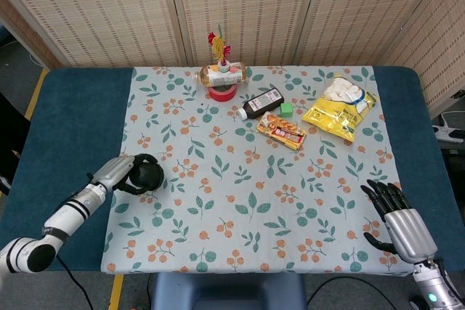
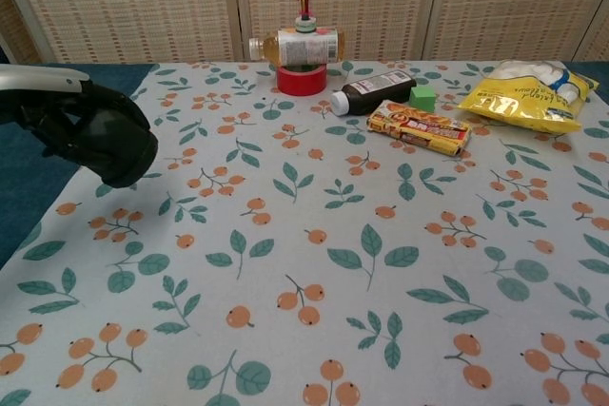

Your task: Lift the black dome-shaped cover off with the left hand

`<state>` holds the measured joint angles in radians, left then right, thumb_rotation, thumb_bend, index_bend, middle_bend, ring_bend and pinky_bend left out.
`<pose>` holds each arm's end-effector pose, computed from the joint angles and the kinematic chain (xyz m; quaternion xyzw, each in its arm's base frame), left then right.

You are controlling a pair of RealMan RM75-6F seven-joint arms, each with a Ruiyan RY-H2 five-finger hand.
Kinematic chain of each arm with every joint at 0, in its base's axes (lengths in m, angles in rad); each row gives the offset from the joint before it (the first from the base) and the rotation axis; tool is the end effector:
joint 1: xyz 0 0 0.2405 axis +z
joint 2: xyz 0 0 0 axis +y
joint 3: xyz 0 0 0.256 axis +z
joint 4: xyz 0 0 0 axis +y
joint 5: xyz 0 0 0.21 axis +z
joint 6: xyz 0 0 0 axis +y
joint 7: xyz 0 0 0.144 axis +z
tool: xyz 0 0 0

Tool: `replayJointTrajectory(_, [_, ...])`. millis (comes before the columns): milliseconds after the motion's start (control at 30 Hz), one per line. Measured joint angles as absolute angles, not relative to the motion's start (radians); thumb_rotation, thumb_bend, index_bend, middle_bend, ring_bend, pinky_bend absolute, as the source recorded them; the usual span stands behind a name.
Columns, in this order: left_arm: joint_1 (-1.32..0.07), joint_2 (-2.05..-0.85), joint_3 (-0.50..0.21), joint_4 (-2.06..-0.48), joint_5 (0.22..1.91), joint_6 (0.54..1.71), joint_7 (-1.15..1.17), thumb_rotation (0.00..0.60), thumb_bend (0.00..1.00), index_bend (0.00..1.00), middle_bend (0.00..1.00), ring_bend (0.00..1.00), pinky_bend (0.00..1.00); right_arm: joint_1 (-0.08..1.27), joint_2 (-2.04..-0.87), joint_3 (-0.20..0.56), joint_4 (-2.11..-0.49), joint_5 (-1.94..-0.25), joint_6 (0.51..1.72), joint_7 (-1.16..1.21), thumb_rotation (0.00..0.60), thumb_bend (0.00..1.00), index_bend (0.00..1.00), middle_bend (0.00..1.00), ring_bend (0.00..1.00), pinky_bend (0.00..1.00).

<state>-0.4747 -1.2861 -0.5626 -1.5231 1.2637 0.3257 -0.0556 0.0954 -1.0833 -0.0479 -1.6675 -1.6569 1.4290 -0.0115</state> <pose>-0.2105 0.3570 0.0631 -0.6884 -0.5571 -0.3211 0.3356 -0.2918 -0.1595 0.1370 0.6683 -0.3946 0.3724 0.5089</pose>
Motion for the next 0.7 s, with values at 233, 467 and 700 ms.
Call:
replayJointTrajectory(233, [-0.559,-1.338,-0.407,-1.449,1.252,0.44,0.08,0.6,0.48,0.49,0.55,0.39,0.7,0.099,-1.087,-0.045,-1.669,-1.649,1.42,-0.019,0.6,0.12,0.0,0.0,0.0,0.0])
replayJointTrajectory(467, [-0.61,-1.338,-0.333,-1.45,1.189,0.491,0.149,0.6,0.47,0.32,0.38,0.3,0.5,0.099,-1.085,-0.045,-1.669,-1.647,1.42,-0.018,0.6,0.12,0.0,0.0,0.0,0.0])
replayJointTrajectory(700, [-0.674,-1.334,-0.261,-1.432,1.064,0.487,0.206,0.6,0.44,0.0,0.01,0.0,0.26,0.102,-1.082,-0.048,-1.671,-1.65,1.414,-0.01,0.6,0.12,0.0,0.0,0.0,0.0])
